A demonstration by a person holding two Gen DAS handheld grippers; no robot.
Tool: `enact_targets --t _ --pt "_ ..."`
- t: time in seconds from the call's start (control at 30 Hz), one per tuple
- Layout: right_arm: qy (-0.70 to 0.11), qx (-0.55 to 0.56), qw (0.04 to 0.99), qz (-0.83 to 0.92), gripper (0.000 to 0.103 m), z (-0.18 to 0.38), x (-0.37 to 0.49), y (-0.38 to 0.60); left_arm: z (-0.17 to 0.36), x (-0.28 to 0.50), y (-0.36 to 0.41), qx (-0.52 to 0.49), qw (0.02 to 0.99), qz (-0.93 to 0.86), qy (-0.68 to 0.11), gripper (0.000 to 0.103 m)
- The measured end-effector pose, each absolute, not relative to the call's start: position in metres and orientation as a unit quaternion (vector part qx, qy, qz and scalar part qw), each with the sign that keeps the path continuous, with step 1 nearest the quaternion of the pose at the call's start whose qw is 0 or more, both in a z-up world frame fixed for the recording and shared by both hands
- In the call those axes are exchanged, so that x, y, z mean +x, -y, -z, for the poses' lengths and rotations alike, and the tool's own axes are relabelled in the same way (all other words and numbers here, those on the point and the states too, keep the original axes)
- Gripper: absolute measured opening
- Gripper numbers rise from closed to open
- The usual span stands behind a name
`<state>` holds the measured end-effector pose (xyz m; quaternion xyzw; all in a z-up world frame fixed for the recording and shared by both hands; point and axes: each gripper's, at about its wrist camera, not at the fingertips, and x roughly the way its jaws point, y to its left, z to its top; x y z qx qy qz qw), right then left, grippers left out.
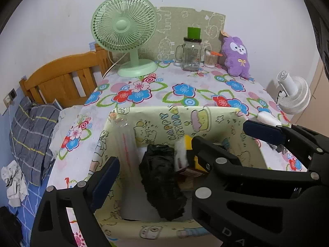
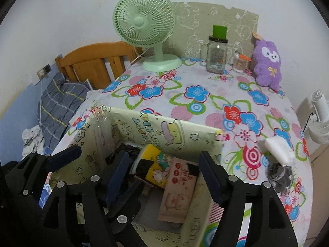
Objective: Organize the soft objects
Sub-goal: 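Lower both packs into the fabric box and open both grippers, then withdraw both grippers toward the white cloth and grey fabric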
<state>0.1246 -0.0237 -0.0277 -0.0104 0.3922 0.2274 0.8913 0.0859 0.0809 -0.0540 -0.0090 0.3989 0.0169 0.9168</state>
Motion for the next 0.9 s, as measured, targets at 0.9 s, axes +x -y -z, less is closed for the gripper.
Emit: enact_targets --t 0.9 --pt "-0.331 0.013 0.928 -0.170 0.088 -0.013 0.107 0.110 0.008 0.078 -0.009 -0.003 0.936 0.012 -0.352 0.096"
